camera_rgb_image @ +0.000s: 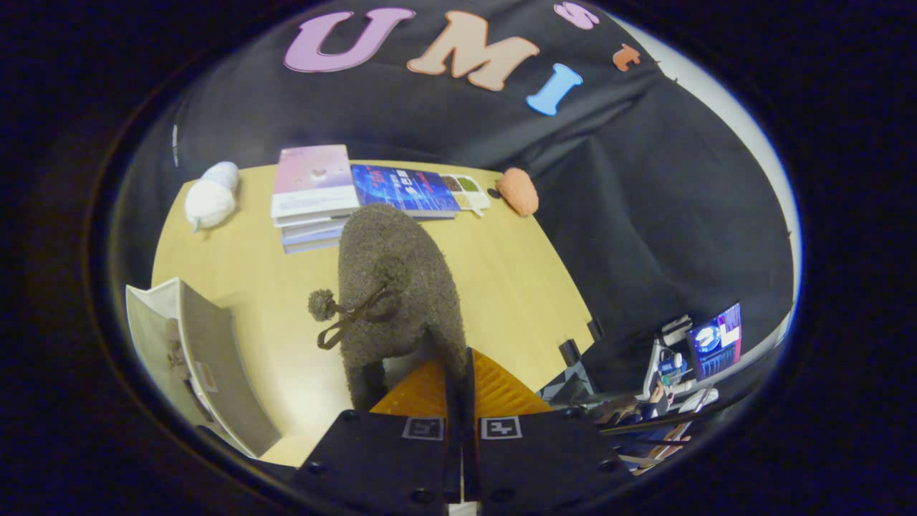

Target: Open the storage box then place both shoes into the box .Put the left shoe in first, then the right shoe, with the right side of both shoes facing outward in a uniform manner.

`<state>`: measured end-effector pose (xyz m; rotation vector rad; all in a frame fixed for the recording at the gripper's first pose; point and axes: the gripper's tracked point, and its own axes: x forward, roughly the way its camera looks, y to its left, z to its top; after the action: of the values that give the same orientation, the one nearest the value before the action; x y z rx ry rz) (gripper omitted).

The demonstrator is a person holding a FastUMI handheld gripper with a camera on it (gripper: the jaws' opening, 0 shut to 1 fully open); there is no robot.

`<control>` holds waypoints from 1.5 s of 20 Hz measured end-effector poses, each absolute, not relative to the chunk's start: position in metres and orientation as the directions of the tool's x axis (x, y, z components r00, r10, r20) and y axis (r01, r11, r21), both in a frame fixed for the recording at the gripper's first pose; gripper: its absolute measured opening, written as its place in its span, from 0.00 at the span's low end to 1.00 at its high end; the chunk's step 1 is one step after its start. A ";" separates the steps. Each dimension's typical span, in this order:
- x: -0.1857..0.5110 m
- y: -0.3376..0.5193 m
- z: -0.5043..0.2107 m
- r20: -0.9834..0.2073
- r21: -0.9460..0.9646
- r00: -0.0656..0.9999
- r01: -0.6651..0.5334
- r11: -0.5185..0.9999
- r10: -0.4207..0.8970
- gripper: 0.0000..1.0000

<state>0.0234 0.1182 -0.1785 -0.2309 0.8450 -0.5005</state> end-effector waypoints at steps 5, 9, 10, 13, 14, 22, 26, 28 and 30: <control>0.026 0.228 -0.121 -0.604 -0.347 0.693 0.217 0.912 -0.395 0.05; 0.021 0.317 -0.116 -0.619 -0.252 0.746 0.109 0.962 -0.247 0.05; 0.018 0.335 -0.120 -0.631 -0.232 0.746 0.082 0.969 -0.214 0.05; 0.007 0.369 -0.145 -0.668 -0.230 0.724 0.020 0.973 -0.173 0.05; 0.002 0.378 -0.155 -0.680 -0.235 0.714 0.004 0.972 -0.168 0.05; -0.003 0.410 -0.225 -0.761 -0.260 0.618 -0.014 0.965 -0.196 0.05; -0.002 0.406 -0.251 -0.792 -0.279 0.559 0.023 0.960 -0.244 0.05; 0.001 0.405 -0.263 -0.806 -0.266 0.538 0.044 0.963 -0.248 0.05; 0.003 0.401 -0.272 -0.820 -0.259 0.513 0.063 0.964 -0.254 0.05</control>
<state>0.0035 0.4009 -0.2721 -0.2064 1.0159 -0.1926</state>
